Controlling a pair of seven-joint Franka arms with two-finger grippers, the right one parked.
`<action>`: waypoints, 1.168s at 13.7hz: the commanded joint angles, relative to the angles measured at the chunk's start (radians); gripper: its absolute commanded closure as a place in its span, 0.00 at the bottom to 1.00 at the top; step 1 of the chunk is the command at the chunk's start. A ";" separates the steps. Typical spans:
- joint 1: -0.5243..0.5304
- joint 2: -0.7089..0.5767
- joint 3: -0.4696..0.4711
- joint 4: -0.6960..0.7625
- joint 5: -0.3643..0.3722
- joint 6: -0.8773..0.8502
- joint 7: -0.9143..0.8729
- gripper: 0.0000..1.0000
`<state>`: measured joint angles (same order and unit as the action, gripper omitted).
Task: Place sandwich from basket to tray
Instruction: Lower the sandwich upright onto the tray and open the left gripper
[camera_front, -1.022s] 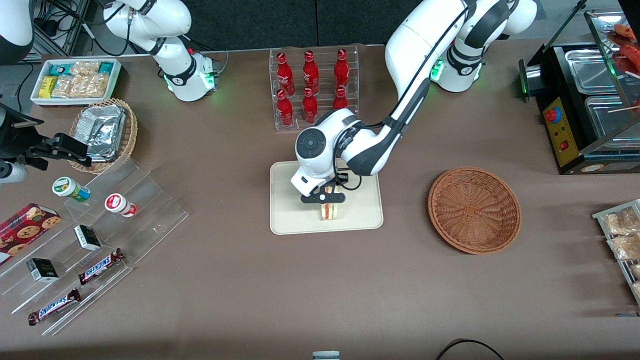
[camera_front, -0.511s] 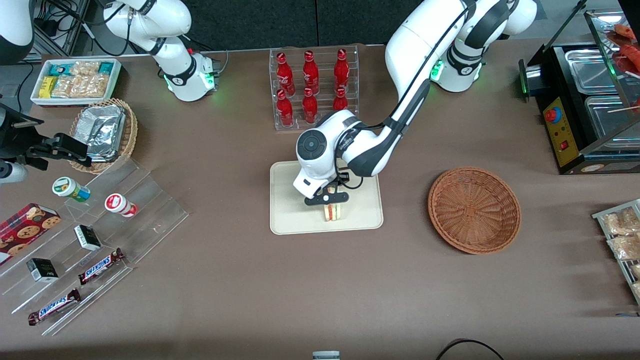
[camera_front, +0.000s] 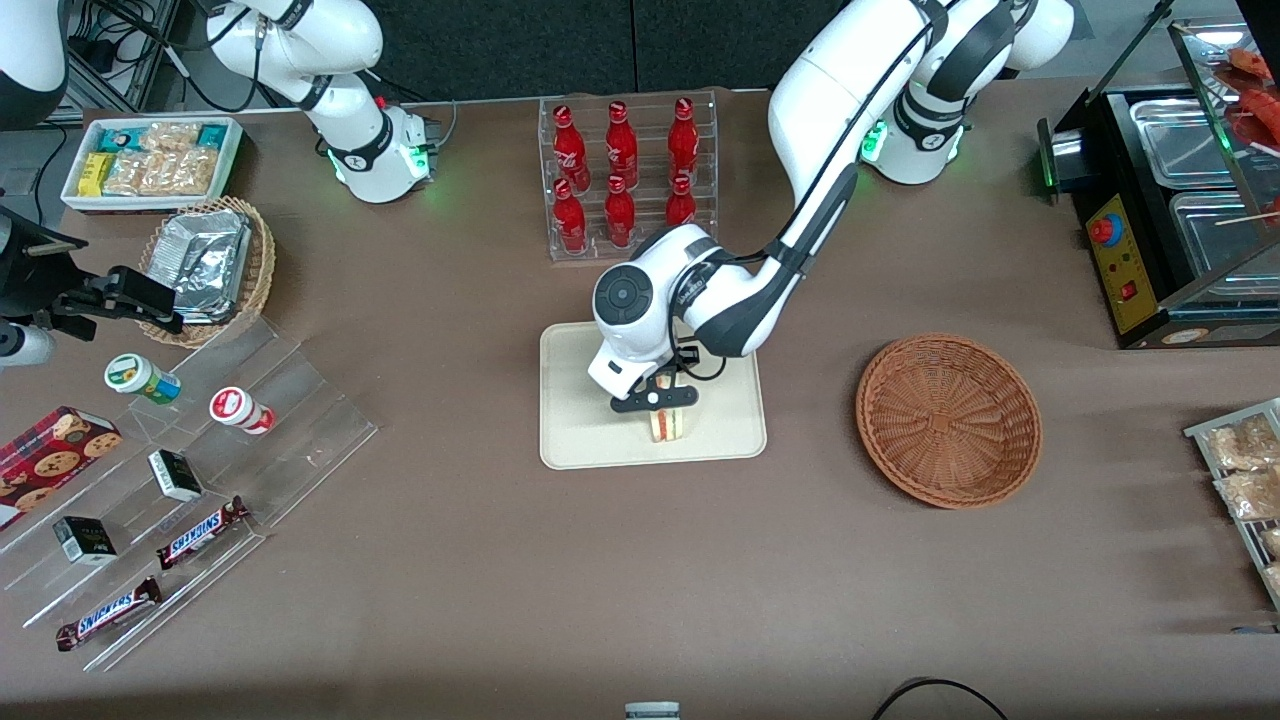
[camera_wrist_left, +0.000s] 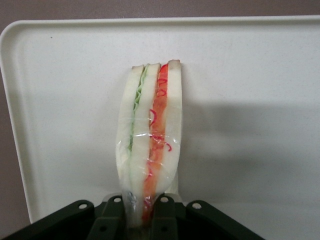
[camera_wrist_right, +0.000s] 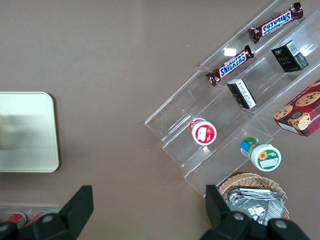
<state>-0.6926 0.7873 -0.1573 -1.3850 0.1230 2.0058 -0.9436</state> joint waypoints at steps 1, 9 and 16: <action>-0.007 0.013 0.004 0.026 0.009 -0.012 0.022 0.00; -0.004 -0.042 0.004 0.034 0.001 -0.047 -0.003 0.00; 0.139 -0.200 0.004 0.026 -0.023 -0.203 0.011 0.00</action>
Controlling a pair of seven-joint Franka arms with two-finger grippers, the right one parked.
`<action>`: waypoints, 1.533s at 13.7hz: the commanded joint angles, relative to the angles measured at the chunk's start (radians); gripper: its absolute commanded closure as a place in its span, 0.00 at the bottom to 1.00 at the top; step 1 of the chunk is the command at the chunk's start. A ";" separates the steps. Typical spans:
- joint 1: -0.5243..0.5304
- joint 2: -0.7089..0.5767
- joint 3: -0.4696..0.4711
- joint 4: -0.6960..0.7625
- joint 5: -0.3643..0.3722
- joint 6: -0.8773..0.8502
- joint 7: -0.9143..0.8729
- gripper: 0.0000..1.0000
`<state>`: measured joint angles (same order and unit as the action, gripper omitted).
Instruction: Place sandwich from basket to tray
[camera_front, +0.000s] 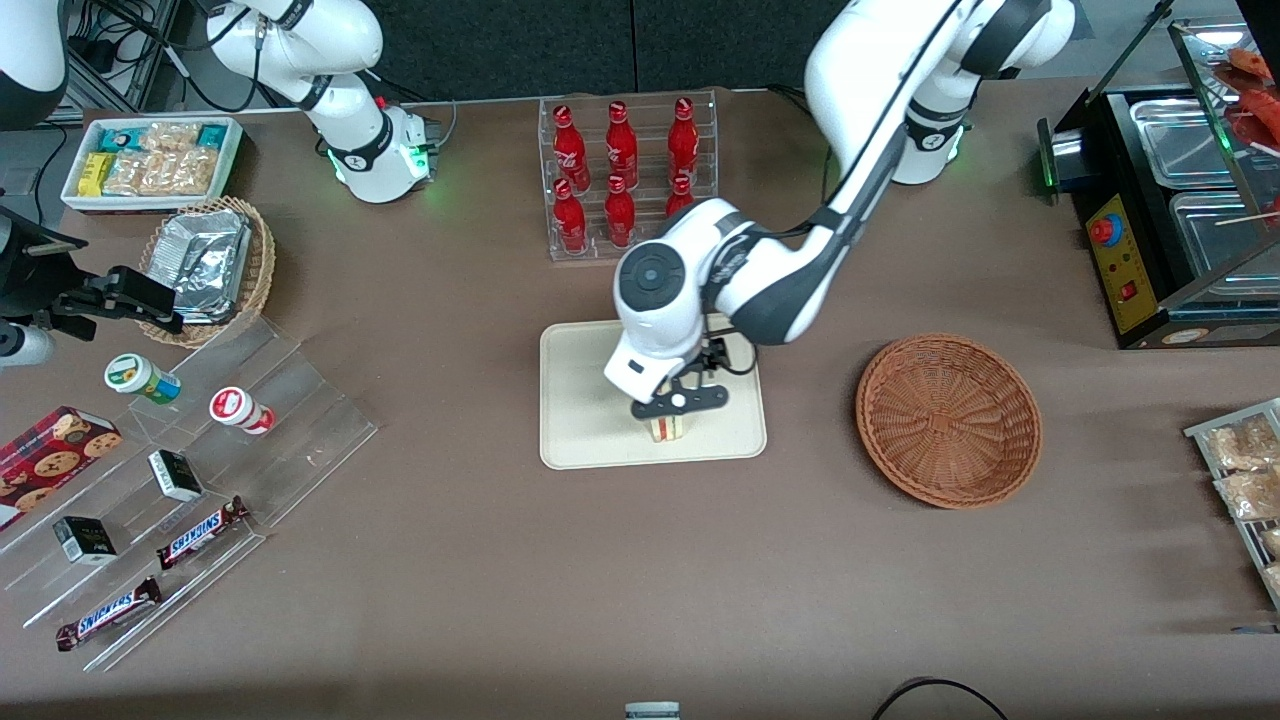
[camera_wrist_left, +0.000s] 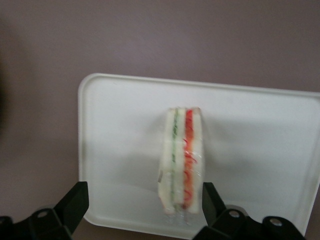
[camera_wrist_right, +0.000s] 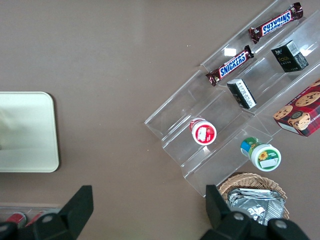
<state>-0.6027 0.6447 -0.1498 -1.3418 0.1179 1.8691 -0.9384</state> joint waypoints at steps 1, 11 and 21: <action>0.076 -0.077 -0.004 -0.019 -0.032 -0.102 0.010 0.00; 0.418 -0.321 -0.005 -0.124 -0.095 -0.321 0.470 0.00; 0.693 -0.556 -0.166 -0.205 -0.095 -0.594 0.725 0.00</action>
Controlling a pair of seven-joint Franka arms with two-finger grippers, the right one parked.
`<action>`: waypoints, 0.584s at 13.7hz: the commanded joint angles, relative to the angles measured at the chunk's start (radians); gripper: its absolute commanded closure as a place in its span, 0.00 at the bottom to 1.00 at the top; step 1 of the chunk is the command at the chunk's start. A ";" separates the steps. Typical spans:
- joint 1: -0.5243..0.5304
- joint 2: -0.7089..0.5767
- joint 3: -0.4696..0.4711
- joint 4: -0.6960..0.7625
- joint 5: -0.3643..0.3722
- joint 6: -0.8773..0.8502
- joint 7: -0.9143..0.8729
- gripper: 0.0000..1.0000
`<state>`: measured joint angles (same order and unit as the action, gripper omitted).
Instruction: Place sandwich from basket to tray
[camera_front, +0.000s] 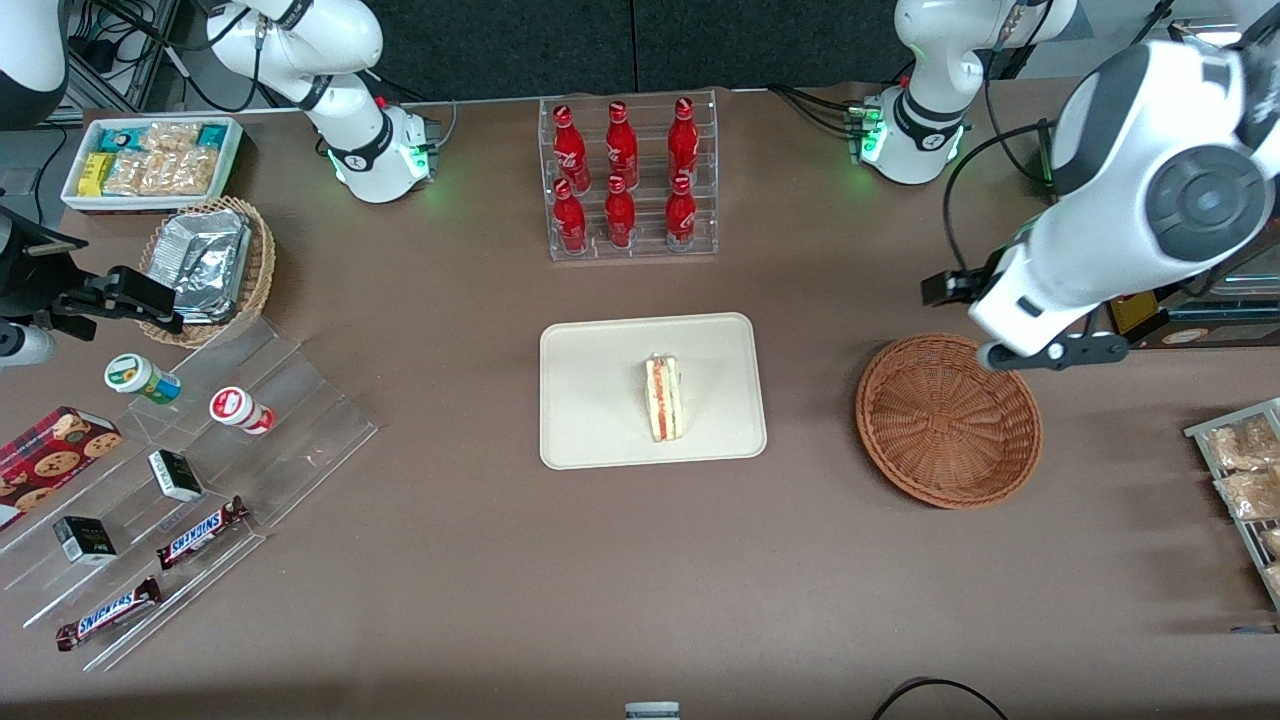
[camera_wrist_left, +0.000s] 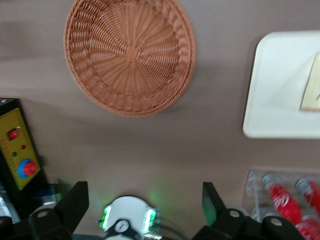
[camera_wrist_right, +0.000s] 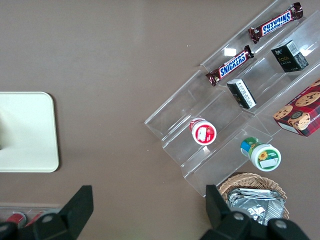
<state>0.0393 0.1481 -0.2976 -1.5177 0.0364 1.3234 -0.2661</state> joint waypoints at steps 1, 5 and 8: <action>0.071 -0.079 -0.018 -0.027 -0.015 -0.062 0.077 0.00; 0.116 -0.153 -0.014 -0.036 -0.010 -0.119 0.149 0.00; 0.134 -0.206 -0.012 -0.093 -0.007 -0.118 0.151 0.00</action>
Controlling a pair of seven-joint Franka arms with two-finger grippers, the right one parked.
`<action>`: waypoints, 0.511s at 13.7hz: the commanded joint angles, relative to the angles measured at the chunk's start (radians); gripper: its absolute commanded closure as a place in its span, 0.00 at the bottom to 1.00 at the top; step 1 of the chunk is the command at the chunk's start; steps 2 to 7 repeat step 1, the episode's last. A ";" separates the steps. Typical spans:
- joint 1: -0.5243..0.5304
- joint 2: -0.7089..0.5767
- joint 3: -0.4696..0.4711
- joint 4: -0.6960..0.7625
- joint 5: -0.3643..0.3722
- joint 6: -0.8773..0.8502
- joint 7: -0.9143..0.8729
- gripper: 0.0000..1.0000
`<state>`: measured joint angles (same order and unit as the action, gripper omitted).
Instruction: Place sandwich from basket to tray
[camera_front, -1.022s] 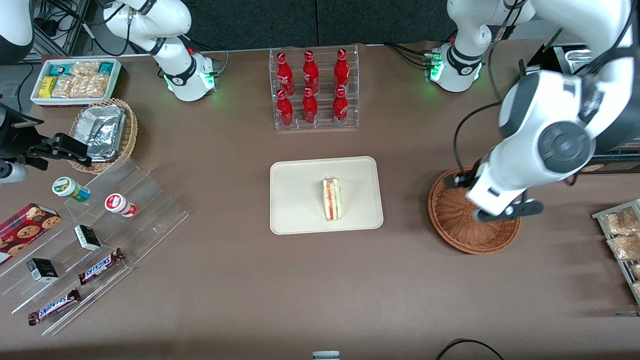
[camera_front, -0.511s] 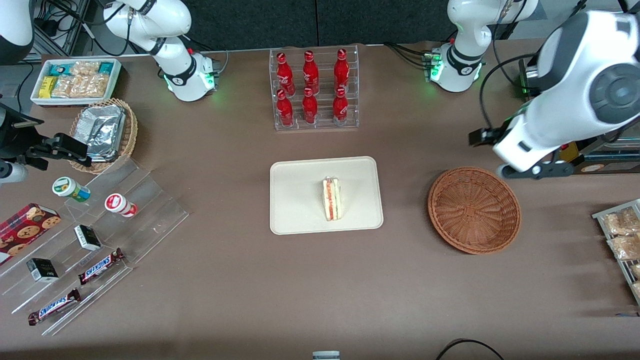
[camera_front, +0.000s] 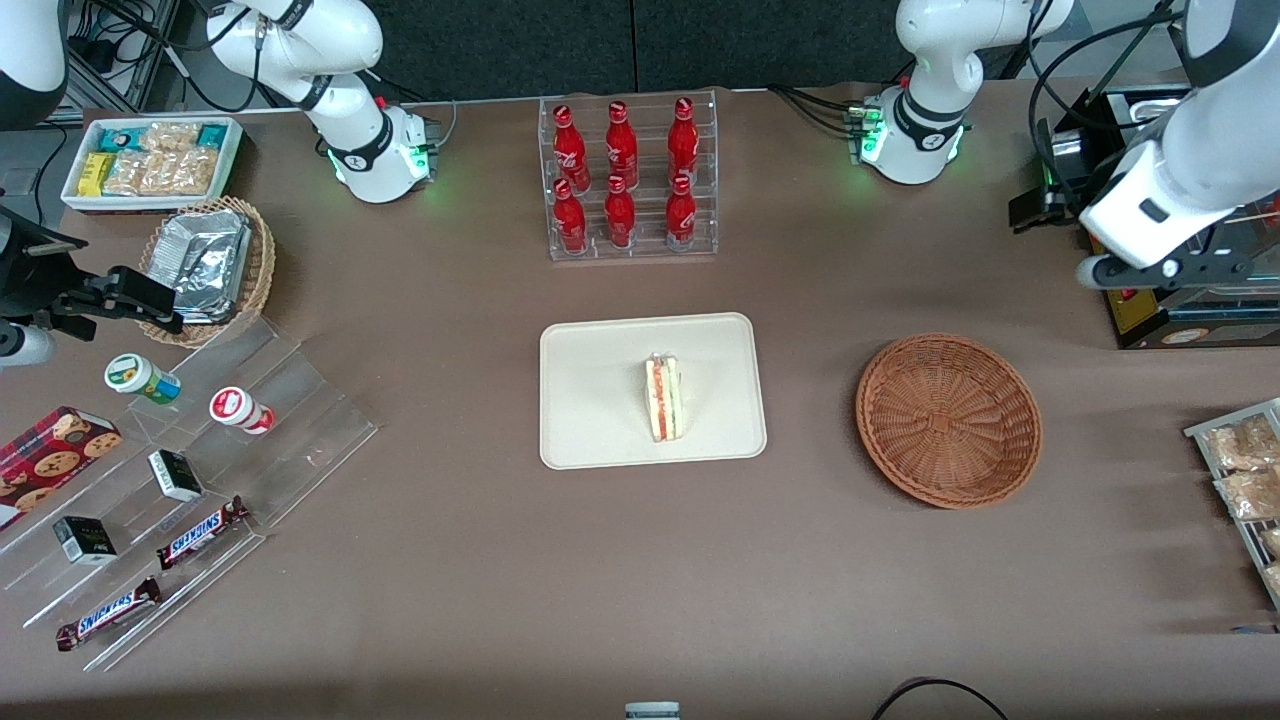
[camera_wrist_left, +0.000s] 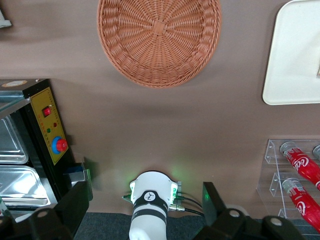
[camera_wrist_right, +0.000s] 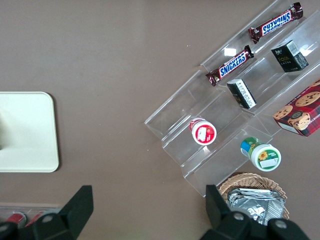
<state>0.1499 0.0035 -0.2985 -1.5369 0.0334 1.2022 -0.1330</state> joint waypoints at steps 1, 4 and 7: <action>0.023 -0.075 -0.011 -0.100 -0.004 0.016 0.018 0.00; 0.023 -0.075 -0.011 -0.100 -0.004 0.016 0.018 0.00; 0.023 -0.075 -0.011 -0.100 -0.004 0.016 0.018 0.00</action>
